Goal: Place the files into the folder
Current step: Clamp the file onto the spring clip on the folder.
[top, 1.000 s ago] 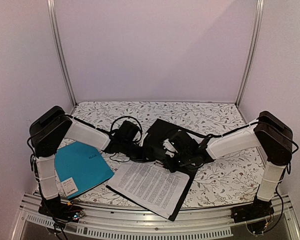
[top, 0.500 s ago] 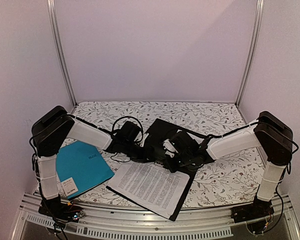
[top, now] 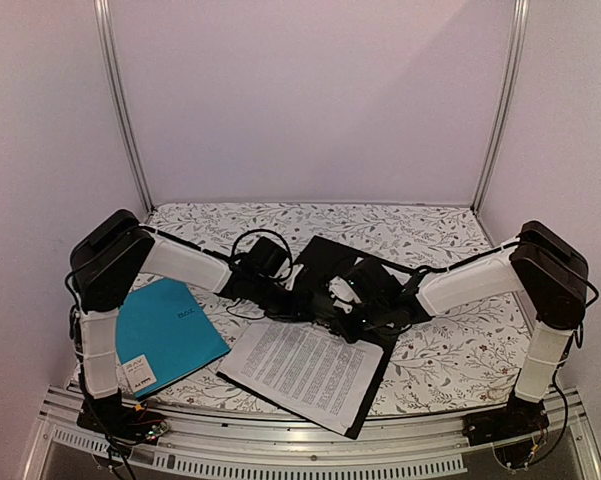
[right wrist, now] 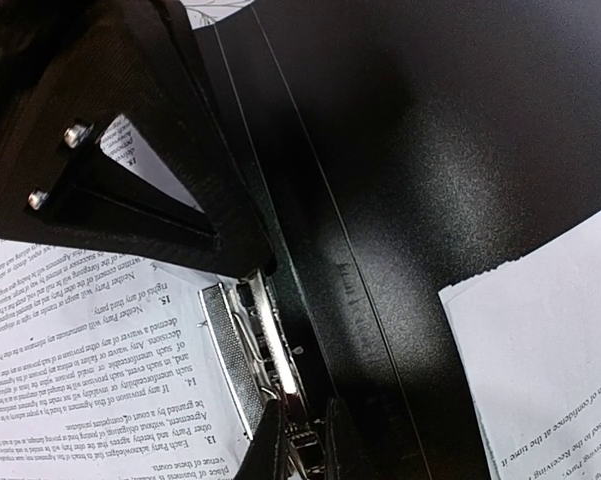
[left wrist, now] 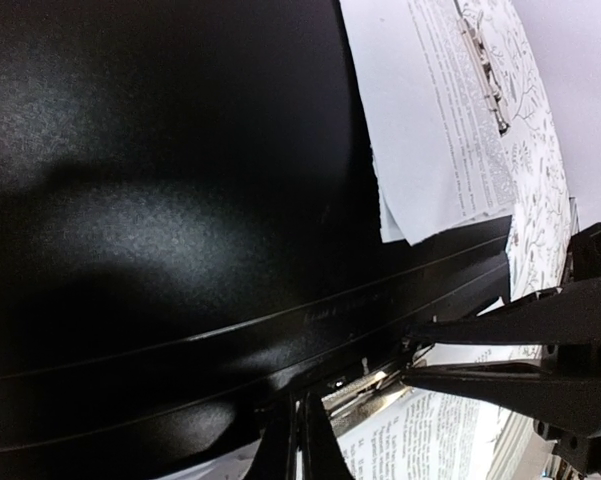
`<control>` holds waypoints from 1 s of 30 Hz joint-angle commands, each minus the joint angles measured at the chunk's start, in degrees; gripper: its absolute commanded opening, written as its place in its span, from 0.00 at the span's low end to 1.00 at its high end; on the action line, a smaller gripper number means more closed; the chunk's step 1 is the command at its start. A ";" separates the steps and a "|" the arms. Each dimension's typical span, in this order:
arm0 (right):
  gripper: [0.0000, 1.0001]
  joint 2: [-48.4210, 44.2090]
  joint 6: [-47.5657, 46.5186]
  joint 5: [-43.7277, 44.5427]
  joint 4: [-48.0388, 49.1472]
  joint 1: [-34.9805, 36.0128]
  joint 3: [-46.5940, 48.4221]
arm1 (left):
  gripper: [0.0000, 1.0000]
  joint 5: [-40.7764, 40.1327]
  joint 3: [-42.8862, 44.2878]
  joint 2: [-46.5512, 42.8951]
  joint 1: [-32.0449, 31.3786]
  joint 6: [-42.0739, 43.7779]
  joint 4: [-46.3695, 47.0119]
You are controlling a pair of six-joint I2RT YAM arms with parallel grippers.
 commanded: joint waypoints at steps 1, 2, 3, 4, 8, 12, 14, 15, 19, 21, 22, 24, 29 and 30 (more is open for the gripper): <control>0.00 3.98 -3.03 1.33 -13.03 -0.32 -3.57 | 0.00 -4.01 -3.07 4.13 0.21 0.80 -9.12; 0.00 4.00 -3.03 1.38 -13.05 -0.34 -3.57 | 0.00 -3.72 -3.08 3.41 0.21 0.59 -8.63; 0.00 3.96 -3.03 1.39 -13.03 -0.32 -3.57 | 0.00 -3.56 -3.02 2.79 0.28 0.43 -8.29; 0.00 3.88 -3.03 1.49 -13.06 -0.28 -3.58 | 0.00 -3.37 -2.77 2.25 0.30 0.26 -8.10; 0.00 3.61 -3.12 1.52 -13.08 -0.27 -3.64 | 0.00 -2.01 -2.30 1.01 0.46 -0.65 -6.67; 0.00 3.50 -3.20 1.42 -13.05 -0.29 -3.65 | 0.00 -0.73 -1.70 0.54 0.47 -1.53 -5.31; 0.00 3.40 -3.13 1.45 -13.02 -0.27 -3.65 | 0.00 -0.55 -1.22 0.71 0.56 -1.41 -5.49; 0.00 3.39 -3.20 1.46 -13.07 -0.30 -3.65 | 0.00 -0.39 -1.28 0.57 0.56 -1.37 -5.33; 0.00 3.30 -3.17 1.50 -13.22 -0.26 -3.57 | 0.07 0.14 -2.38 -1.82 0.56 -1.38 -3.84; 0.00 3.21 -3.21 1.70 -13.40 -0.32 -3.36 | 0.11 0.12 -2.82 -2.96 0.71 -1.22 -3.48; 0.00 3.14 -3.21 1.66 -13.65 -0.39 -3.20 | 0.14 0.26 -3.10 -3.33 0.86 -1.19 -3.14; 0.00 2.92 -3.21 1.62 -14.34 -0.33 -2.62 | 0.18 0.77 -3.49 -4.29 1.22 -1.24 -2.51; 0.00 2.36 -3.76 1.26 -16.78 -0.35 -0.84 | 0.28 1.16 -3.85 -7.48 2.15 -0.52 -2.78; 0.00 2.29 -4.01 1.30 -17.48 -0.43 -0.35 | 0.30 1.10 -4.09 -8.28 2.41 -0.35 -2.79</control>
